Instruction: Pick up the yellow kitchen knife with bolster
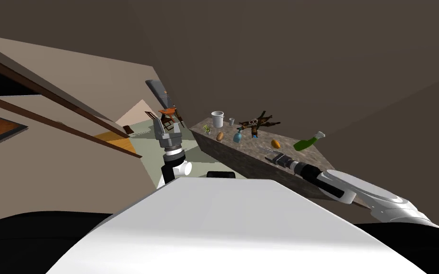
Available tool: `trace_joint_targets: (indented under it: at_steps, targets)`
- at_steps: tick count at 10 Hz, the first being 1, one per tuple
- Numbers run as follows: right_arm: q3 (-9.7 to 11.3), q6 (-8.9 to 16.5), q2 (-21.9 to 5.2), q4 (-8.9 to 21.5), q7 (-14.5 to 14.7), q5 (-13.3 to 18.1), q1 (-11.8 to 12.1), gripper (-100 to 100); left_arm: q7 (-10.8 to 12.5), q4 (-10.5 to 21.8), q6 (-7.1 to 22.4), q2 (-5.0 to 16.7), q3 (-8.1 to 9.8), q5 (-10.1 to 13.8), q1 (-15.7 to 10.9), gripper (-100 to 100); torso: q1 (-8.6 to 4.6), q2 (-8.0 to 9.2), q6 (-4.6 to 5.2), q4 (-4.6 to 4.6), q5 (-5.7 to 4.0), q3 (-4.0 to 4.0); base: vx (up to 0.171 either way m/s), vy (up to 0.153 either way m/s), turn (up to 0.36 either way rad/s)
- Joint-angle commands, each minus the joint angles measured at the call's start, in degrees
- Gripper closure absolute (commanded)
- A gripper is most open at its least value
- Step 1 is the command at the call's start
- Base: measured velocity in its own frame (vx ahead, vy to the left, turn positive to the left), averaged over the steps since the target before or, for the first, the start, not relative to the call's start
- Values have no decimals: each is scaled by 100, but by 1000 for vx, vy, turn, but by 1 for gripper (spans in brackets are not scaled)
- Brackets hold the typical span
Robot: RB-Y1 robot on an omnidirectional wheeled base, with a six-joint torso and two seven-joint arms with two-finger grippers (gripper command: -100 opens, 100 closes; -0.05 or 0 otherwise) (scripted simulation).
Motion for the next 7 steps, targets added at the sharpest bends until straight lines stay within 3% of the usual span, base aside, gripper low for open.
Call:
trace_joint_targets:
  at_steps: [1,5,7]
  targets:
    - [91,67,-286,286,49,230,133,-100,0,0,0,0,0,0,0,0,0,0,0,0,0,0,115,120,95]
    - [263,213,-1073,978,71,726,507,-100,0,0,0,0,0,0,0,0,-14,0,0,-1,-2,-1,97,82,81]
    - [304,248,-1235,1134,73,840,595,-100,0,0,0,1,1,0,0,0,-18,12,3,2,-4,6,57,58,34]
